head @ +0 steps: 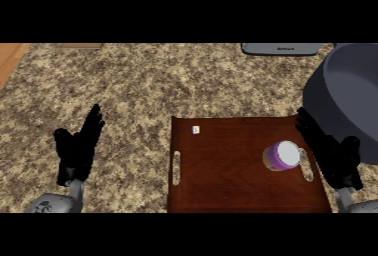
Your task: Pick the can from the tray and place it in the pot
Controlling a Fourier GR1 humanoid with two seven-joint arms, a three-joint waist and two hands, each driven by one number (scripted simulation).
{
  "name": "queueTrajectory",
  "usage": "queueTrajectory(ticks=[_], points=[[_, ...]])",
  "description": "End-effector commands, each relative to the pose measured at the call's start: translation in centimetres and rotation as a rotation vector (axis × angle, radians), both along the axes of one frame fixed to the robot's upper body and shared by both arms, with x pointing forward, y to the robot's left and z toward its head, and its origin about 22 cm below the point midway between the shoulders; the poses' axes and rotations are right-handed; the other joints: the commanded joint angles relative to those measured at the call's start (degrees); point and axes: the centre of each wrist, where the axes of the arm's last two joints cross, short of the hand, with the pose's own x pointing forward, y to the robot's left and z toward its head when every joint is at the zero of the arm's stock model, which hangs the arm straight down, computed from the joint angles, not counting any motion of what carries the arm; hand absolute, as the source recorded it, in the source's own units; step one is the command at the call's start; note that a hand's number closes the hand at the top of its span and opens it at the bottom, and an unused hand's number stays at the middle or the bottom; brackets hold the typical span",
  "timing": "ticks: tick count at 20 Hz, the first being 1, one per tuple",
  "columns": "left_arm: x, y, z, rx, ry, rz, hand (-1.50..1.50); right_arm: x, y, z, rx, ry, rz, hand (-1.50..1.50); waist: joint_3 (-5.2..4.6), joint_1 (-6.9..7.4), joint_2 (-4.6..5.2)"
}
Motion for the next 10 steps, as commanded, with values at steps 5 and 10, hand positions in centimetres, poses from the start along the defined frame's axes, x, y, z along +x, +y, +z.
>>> queueTrajectory(ticks=[5,10], points=[[3.1,2.3,6.5,0.005,-0.264,0.058,0.0,2.6,-7.7,4.7,-0.031,-0.437,-0.176,1.5,1.22,-0.9,-0.88],[2.7,3.2,7.9,-0.049,-0.284,0.017,0.0,-0.3,-11.4,-0.8,-0.34,-0.478,-0.352,-1.5,1.21,-0.08,-0.65]])
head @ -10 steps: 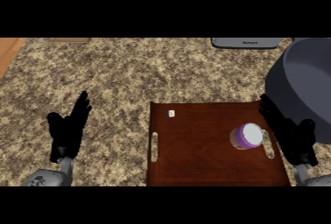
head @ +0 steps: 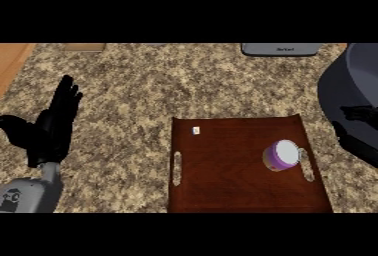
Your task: Pick the can from the tray and place it in the pot
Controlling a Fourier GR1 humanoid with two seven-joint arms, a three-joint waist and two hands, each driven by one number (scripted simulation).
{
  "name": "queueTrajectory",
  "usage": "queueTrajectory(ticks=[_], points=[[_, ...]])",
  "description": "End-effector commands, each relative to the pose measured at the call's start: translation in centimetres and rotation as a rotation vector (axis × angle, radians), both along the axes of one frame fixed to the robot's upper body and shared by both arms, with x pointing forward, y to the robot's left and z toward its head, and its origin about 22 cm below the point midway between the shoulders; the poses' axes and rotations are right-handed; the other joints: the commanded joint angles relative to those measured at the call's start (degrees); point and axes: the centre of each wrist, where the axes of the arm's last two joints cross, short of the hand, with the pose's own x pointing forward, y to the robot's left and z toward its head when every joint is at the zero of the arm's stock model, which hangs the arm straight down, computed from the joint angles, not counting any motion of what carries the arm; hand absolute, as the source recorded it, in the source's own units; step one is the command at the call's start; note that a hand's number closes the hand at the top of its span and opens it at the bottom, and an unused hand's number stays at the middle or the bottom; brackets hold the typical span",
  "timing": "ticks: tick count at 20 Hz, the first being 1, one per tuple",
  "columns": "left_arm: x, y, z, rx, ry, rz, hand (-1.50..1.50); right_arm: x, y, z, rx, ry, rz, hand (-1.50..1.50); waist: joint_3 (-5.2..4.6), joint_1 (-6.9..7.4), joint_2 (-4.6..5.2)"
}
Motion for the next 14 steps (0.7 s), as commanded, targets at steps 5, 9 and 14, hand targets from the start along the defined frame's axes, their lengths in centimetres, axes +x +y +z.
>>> queueTrajectory(ticks=[5,9,14], points=[[1.0,1.4,1.6,-0.019,-0.045,-0.007,0.0,-2.8,-2.3,-3.8,-0.009,-0.341,0.032,-1.5,0.19,-0.64,-0.03],[-0.8,2.0,1.9,-0.01,-0.051,-0.015,0.0,-1.6,-2.9,0.7,-0.074,-0.251,0.124,-1.5,0.12,-0.1,-0.12],[0.8,0.8,3.5,-0.02,-0.054,-0.008,0.0,-3.5,-1.4,3.8,-0.191,0.024,0.278,-1.5,0.03,-0.91,-0.28]])
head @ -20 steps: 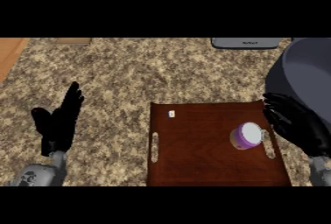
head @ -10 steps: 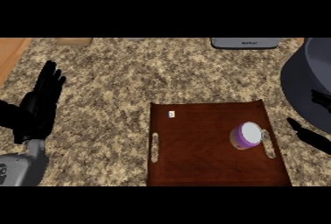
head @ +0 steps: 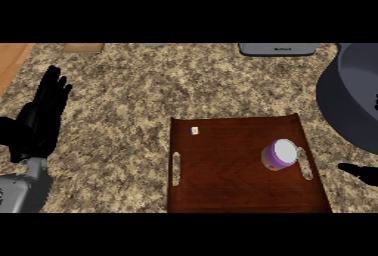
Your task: Pick the can from the tray and place it in the pot
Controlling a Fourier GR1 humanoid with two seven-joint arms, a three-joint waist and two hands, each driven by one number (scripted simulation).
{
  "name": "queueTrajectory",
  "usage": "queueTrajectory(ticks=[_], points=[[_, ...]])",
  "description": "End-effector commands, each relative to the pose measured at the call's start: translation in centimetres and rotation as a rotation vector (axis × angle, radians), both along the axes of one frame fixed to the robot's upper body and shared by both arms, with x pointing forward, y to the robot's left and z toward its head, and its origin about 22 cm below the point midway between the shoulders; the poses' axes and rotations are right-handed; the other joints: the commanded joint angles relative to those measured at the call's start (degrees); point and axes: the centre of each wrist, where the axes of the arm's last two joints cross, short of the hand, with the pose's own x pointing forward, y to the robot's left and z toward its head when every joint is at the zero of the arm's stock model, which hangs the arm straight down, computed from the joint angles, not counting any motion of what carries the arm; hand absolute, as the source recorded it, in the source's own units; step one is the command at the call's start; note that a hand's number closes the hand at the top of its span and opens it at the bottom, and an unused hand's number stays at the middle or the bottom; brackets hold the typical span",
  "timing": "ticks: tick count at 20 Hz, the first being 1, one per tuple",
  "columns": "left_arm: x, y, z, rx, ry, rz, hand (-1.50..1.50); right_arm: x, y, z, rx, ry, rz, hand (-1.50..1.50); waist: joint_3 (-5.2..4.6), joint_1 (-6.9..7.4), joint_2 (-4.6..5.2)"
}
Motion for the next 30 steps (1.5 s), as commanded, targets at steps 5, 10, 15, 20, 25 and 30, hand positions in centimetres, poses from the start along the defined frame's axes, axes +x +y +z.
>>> queueTrajectory(ticks=[5,10,15,20,25,30], points=[[0.0,0.1,0.9,-0.003,0.005,-0.037,0.0,0.7,3.3,5.2,-0.328,0.363,0.145,-1.5,-0.13,1.16,0.03],[-0.4,0.7,-1.2,0.0,0.001,-0.041,0.0,1.3,8.3,4.4,-0.431,0.52,0.172,-1.5,-0.07,1.9,0.4],[-0.5,0.1,0.6,-0.001,-0.003,-0.013,0.0,0.3,12.2,5.8,-0.427,0.599,0.193,-1.5,0.05,0.64,0.06],[-1.6,1.1,-2.2,0.012,-0.006,-0.009,0.0,3.1,14.1,3.7,-0.424,0.609,0.198,-1.5,0.07,1.04,0.18],[-1.3,0.0,0.7,-0.002,-0.008,-0.011,0.0,1.9,10.8,3.3,-0.442,0.648,0.164,-1.5,0.1,0.6,0.1],[-0.2,0.7,-0.3,-0.003,0.001,-0.012,0.0,2.1,12.7,1.2,-0.527,0.703,0.095,-1.5,0.08,0.5,0.14]])
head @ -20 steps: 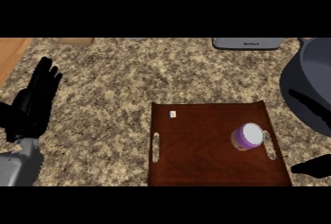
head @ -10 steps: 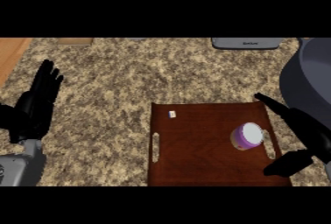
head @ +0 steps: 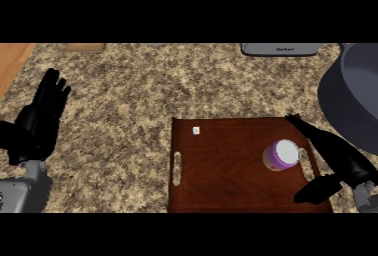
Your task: Pick the can from the tray and place it in the pot
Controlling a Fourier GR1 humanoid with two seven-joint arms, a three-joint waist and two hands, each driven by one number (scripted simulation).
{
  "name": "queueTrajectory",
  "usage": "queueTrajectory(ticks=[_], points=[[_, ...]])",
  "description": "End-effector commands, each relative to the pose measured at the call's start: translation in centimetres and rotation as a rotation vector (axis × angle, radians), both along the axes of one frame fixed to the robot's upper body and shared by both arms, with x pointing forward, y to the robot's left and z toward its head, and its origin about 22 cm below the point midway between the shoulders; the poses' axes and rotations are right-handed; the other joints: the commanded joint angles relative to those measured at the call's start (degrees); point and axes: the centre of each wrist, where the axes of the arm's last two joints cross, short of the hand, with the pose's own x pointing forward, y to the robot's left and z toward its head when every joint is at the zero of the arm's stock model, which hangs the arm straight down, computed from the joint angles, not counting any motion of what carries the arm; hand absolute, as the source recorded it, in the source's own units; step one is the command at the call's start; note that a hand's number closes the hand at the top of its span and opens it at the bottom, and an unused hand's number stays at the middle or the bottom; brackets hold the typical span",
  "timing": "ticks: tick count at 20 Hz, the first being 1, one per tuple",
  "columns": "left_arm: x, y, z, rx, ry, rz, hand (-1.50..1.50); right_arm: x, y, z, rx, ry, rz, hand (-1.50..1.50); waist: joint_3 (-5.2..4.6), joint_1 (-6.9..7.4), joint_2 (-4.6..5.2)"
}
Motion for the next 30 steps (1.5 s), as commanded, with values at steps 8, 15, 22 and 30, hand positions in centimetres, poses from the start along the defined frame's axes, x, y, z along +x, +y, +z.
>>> queueTrajectory(ticks=[8,15,22,30], points=[[0.5,0.3,0.6,0.007,-0.006,0.005,0.0,0.4,0.4,-2.5,-0.011,0.008,0.007,-1.5,0.01,-0.09,-0.02],[0.4,-0.4,-0.6,0.001,0.007,0.003,0.0,3.3,2.7,-6.2,-0.048,0.031,-0.037,-1.5,0.01,0.15,0.06],[0.3,-0.1,0.6,0.007,0.006,0.011,0.0,2.6,1.7,-6.2,-0.1,0.01,0.098,1.5,0.02,0.11,0.03],[-0.1,-1.8,0.5,-0.007,-0.007,-0.002,0.0,2.2,2.6,-8.1,-0.085,-0.018,0.125,1.5,0.01,-0.01,-0.01]])
